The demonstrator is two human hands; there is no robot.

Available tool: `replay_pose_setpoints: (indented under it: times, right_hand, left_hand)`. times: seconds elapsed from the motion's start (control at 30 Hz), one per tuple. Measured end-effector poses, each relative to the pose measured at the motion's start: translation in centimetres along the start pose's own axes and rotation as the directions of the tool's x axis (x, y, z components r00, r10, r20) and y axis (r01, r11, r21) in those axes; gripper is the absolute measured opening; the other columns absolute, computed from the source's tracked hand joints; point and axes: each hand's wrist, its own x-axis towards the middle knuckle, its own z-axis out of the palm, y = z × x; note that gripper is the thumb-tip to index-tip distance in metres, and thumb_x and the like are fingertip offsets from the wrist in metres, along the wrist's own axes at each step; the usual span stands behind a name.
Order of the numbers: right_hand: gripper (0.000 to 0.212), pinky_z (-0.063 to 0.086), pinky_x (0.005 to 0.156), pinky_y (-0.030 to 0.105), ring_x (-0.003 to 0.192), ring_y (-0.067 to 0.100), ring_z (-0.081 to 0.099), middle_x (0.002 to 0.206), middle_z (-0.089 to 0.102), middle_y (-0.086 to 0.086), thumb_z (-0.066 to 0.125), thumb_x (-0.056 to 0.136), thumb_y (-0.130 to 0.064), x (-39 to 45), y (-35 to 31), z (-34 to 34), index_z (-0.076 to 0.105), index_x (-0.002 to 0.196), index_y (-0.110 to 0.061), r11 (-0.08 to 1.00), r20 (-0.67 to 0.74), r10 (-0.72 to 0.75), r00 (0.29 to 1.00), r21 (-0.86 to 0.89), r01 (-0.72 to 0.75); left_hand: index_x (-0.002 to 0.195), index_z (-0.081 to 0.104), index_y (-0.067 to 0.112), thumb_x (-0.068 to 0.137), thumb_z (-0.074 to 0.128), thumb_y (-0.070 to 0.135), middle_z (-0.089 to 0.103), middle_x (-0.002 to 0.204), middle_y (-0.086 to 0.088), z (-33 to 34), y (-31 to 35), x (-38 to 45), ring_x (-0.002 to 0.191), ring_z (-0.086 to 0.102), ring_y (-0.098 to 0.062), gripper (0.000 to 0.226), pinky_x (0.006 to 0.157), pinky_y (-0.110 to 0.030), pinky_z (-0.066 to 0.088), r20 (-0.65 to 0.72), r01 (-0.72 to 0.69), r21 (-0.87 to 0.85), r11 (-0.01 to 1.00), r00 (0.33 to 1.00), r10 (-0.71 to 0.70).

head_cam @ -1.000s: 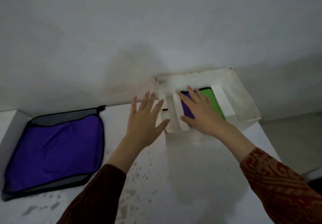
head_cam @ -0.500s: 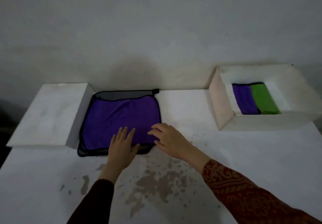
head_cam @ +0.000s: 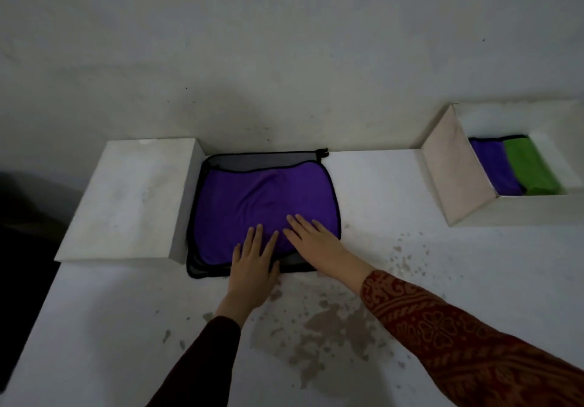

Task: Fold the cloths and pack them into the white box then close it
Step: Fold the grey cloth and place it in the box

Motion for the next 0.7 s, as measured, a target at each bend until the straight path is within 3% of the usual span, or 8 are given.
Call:
replay_pose_setpoints:
  times: [0.07,0.17,0.27,0.33,0.4,0.5,0.63,0.7]
  right_hand:
    - [0.063,0.01,0.118,0.043,0.147,0.027,-0.001,0.159,-0.003,0.012,0.036,0.094,-0.001,0.8,0.0,-0.5,0.006,0.148,-0.012,1.0,0.031,0.015,0.999,-0.011,-0.014]
    - [0.057,0.012,0.119,0.04,0.146,0.026,0.006,0.159,0.006,0.012,0.031,0.095,-0.001,1.0,1.0,-1.2,0.012,0.148,-0.013,0.997,0.021,0.063,0.998,0.04,-0.064]
    - [0.047,0.029,0.112,0.038,0.138,0.028,0.032,0.15,0.033,0.016,0.032,0.095,-0.005,0.6,1.8,-2.1,0.032,0.142,-0.011,0.983,-0.022,0.123,0.992,0.141,-0.119]
    - [0.043,0.042,0.097,0.038,0.121,0.029,0.049,0.132,0.053,0.017,0.039,0.089,-0.004,0.4,2.4,-3.0,0.045,0.132,-0.009,0.973,-0.081,0.164,0.983,0.177,-0.148]
    - [0.041,0.047,0.084,0.039,0.109,0.03,0.056,0.117,0.061,0.017,0.043,0.082,0.0,0.3,3.2,-4.0,0.055,0.12,-0.008,0.958,-0.139,0.203,0.969,0.233,-0.167]
    - [0.04,0.049,0.078,0.039,0.102,0.032,0.058,0.109,0.064,0.017,0.045,0.076,0.005,0.2,4.5,-5.9,0.061,0.109,-0.008,0.941,-0.23,0.248,0.941,0.288,-0.177]
    - [0.037,0.046,0.076,0.038,0.099,0.031,0.057,0.105,0.065,0.016,0.045,0.078,0.006,-0.8,6.0,-9.1,0.064,0.107,-0.007,0.954,-0.321,0.261,0.91,0.228,-0.194]
    - [0.038,0.046,0.077,0.038,0.097,0.031,0.057,0.103,0.065,0.016,0.045,0.078,0.006,-2.1,6.9,-10.0,0.065,0.107,-0.008,0.957,-0.354,0.268,0.896,0.206,-0.204]
  left_hand:
    - [0.137,0.041,0.022,0.081,0.039,0.035,0.048,0.142,-0.015,-0.2,-0.5,0.0,0.129,0.048,-0.033,0.058,0.09,-0.049,0.051,-0.007,-0.023,0.025,0.999,1.0,0.023]
    - [0.133,0.048,0.019,0.069,0.063,0.021,0.053,0.139,-0.012,-0.4,-1.4,0.3,0.125,0.053,-0.03,0.065,0.084,-0.046,0.053,-0.023,-0.081,0.052,0.995,0.996,0.082]
    - [0.126,0.055,0.014,0.068,0.052,0.011,0.061,0.13,-0.011,-0.9,-3.2,0.6,0.115,0.061,-0.028,0.058,0.079,-0.044,0.054,-0.049,-0.063,0.121,0.991,0.996,0.069]
    - [0.121,0.06,0.01,0.064,0.053,0.003,0.064,0.125,-0.014,-1.3,-4.9,0.7,0.112,0.063,-0.032,0.058,0.077,-0.047,0.054,-0.064,0.0,0.13,0.992,0.998,0.009]
    - [0.117,0.062,0.004,0.056,0.062,-0.012,0.063,0.123,-0.02,-2.0,-6.6,0.7,0.112,0.061,-0.038,0.063,0.081,-0.05,0.052,-0.077,0.063,0.043,0.997,0.995,-0.059]
    - [0.116,0.062,0.0,0.066,0.052,-0.02,0.063,0.119,-0.026,-4.4,-8.1,1.0,0.103,0.063,-0.044,0.054,0.085,-0.048,0.051,-0.158,0.177,-0.199,0.964,0.965,-0.21]
    - [0.123,0.059,0.005,0.077,0.044,-0.015,0.057,0.131,-0.02,-8.5,-7.7,1.5,0.122,0.053,-0.037,0.052,0.101,-0.041,0.042,-0.3,0.078,-0.33,0.941,0.936,-0.183]
    - [0.123,0.059,0.006,0.079,0.043,-0.015,0.057,0.131,-0.018,-10.3,-6.3,0.7,0.121,0.053,-0.034,0.051,0.102,-0.035,0.04,-0.342,-0.005,-0.352,0.936,0.932,-0.123]
